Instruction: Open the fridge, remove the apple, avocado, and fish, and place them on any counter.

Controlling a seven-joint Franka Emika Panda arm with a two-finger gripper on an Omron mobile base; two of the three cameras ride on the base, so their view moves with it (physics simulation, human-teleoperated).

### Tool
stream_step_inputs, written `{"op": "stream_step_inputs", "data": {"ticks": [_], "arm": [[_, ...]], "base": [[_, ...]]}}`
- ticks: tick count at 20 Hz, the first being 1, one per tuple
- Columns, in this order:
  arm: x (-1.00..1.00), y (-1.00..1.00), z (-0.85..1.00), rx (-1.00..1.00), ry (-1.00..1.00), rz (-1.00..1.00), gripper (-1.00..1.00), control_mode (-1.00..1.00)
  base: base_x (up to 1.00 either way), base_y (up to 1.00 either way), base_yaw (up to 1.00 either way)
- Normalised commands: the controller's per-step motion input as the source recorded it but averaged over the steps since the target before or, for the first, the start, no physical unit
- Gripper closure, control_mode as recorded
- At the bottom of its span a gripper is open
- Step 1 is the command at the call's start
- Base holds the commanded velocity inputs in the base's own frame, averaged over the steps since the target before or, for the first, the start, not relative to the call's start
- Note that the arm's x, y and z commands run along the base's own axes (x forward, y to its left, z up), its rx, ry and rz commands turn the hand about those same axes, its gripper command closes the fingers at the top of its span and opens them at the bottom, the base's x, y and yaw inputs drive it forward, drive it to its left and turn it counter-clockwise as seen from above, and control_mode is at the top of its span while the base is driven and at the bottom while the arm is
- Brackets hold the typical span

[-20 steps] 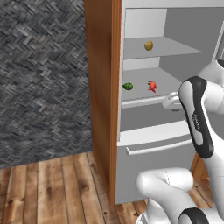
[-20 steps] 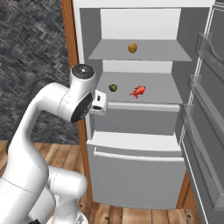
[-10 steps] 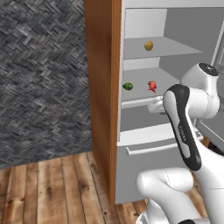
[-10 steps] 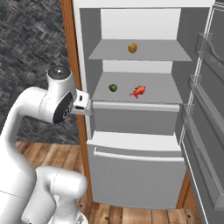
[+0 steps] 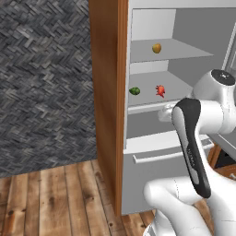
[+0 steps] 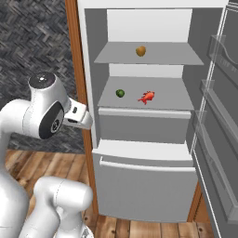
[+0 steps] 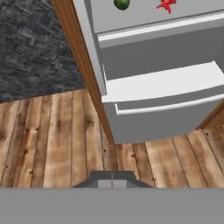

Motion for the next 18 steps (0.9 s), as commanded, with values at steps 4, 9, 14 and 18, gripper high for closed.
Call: {"op": "stream_step_inputs", "data": {"ticks": [4,9,14,18], "arm": [[-0.08,0.00,0.14,-0.07,-0.02,-0.13,1.00,-1.00],[0.00,0.00,0.15,-0.07,-0.02,-0.03,1.00,-1.00],[0.00,0.00,0.00,0.00,0.00,0.00,1.00,1.00],[0.00,0.00,0.00,0.00,0.00,0.00,1.00,1.00]], "base": [[0.00,0.00,0.00],[0.00,0.00,0.00],[0.00,-0.11,0.01],[0.03,-0.34,0.00]]}}
